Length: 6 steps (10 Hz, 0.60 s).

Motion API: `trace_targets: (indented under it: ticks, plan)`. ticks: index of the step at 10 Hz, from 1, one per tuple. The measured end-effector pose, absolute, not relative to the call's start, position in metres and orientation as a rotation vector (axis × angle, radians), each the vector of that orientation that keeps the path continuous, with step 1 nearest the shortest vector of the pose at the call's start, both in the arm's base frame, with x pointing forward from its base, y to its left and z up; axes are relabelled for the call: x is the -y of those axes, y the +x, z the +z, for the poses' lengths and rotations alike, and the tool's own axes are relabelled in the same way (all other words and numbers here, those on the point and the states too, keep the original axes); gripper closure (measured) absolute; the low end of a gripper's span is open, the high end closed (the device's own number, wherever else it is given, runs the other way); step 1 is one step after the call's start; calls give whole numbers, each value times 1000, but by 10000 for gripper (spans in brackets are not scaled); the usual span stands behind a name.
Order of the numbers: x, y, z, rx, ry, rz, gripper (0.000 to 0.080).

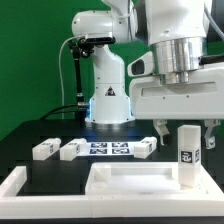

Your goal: Assemble desk

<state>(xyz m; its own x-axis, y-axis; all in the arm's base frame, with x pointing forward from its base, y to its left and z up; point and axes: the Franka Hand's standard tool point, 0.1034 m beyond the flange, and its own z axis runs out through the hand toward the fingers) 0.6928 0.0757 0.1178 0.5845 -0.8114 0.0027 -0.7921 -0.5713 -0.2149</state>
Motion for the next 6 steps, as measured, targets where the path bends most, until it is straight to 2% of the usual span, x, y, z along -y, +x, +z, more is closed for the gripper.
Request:
trace_targets:
  ticks: [2,4,5,6]
  plan:
    - [-79,692,116,-1293,-2653,-149,151]
    - [-88,694,119,-860,-2867,-207,151]
    - [-91,689,118,-520,-2989,-149,151]
    - [-91,693,122,-409,-3002,-209,151]
